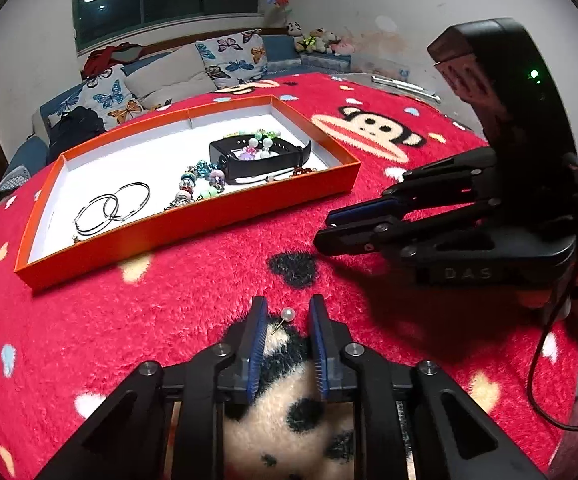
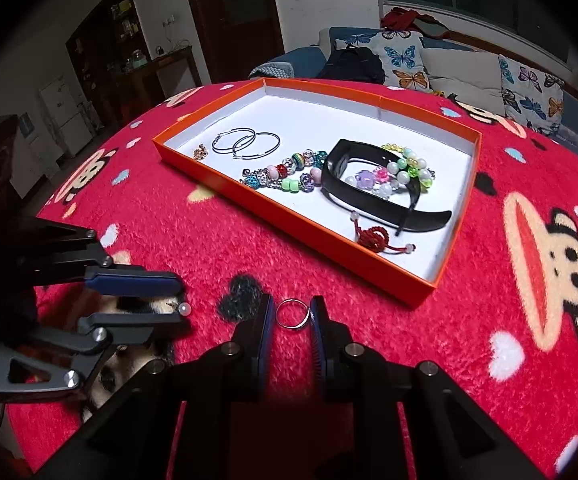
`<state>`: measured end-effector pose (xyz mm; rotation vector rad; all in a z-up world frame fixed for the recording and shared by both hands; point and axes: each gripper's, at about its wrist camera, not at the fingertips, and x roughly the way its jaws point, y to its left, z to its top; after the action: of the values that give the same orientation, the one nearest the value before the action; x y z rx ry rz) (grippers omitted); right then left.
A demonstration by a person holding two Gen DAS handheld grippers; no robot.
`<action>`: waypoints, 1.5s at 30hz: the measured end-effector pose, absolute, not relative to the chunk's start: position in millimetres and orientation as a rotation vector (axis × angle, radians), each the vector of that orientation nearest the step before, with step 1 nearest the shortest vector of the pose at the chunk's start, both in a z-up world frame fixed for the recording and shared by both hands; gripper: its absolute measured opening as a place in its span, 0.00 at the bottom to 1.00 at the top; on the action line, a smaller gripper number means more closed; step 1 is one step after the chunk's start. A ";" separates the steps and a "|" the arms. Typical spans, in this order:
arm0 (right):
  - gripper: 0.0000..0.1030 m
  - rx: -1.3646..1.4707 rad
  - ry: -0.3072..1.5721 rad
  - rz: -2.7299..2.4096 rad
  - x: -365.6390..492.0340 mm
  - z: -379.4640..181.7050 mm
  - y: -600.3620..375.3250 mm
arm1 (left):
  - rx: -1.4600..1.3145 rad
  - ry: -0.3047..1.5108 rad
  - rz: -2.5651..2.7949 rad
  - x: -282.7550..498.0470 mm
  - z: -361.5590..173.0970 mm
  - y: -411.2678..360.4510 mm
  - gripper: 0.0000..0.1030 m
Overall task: Organize jewelry
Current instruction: 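Close the left tool on the pearl stud while the right tool closes on the small silver ring, then carry the stud into the box and open the left tool while the right tool releases the ring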
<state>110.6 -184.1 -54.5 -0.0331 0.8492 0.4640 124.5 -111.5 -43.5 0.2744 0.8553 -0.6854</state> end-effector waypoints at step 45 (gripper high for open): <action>0.20 0.072 0.784 0.471 166.6 -28.8 -191.3 | 0.147 0.782 -0.464 236.0 9.6 -57.4 0.07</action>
<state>166.6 -191.3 -28.8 0.0721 0.7837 0.4714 236.0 -57.4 9.6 0.1472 0.7815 -0.4639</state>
